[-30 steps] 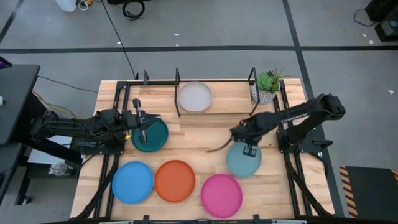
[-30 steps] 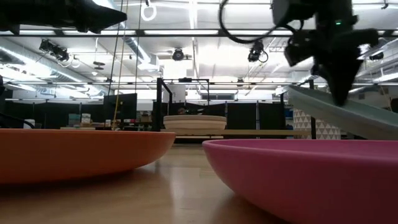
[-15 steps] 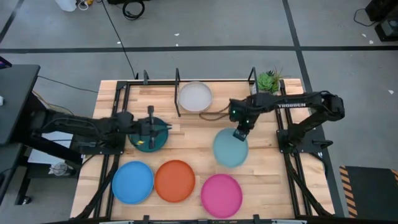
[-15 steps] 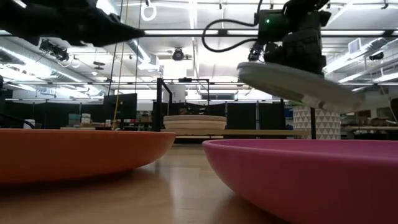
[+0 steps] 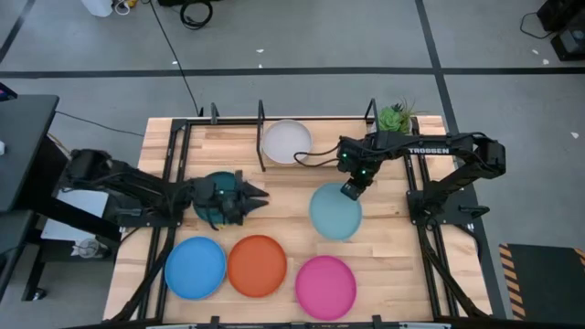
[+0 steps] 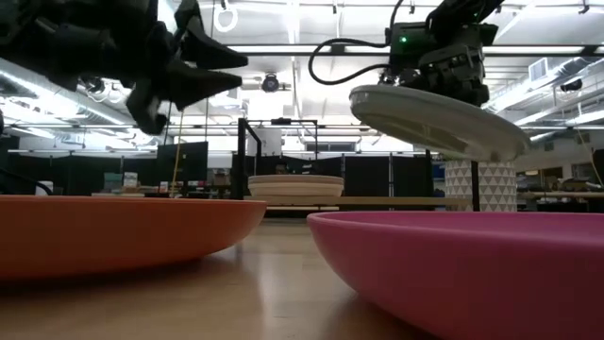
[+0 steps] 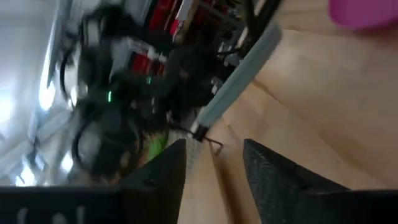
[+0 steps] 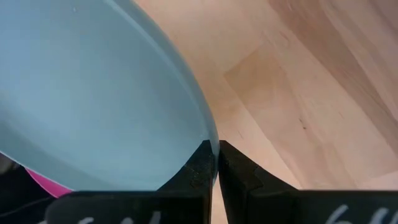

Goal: Place and stack plates onto a shelf
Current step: Stack the light blue plate on top of the gray plate on the shelf

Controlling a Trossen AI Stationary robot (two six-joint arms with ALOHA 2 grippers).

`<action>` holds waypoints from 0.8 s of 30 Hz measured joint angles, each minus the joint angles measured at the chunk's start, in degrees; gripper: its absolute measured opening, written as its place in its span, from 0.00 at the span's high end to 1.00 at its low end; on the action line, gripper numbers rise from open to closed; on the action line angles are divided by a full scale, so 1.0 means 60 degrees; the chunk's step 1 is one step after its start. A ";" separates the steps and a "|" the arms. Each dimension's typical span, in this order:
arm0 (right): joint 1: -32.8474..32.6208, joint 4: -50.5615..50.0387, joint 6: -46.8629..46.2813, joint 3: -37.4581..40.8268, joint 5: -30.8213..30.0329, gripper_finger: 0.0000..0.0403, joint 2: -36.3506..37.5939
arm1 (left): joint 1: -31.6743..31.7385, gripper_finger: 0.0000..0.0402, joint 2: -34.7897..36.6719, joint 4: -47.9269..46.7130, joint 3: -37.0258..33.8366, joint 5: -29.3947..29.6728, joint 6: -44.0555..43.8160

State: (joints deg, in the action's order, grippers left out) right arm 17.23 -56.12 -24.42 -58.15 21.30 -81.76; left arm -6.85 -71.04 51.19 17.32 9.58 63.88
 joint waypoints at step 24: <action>-0.0262 0.0715 -0.0762 0.0000 0.0130 0.94 0.0000 | -0.0289 0.50 -0.4762 0.0947 0.3225 0.0978 0.5542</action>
State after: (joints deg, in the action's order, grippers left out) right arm 15.66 -51.83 -29.00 -58.15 22.08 -81.76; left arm -8.59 -99.61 56.87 36.67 15.45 97.14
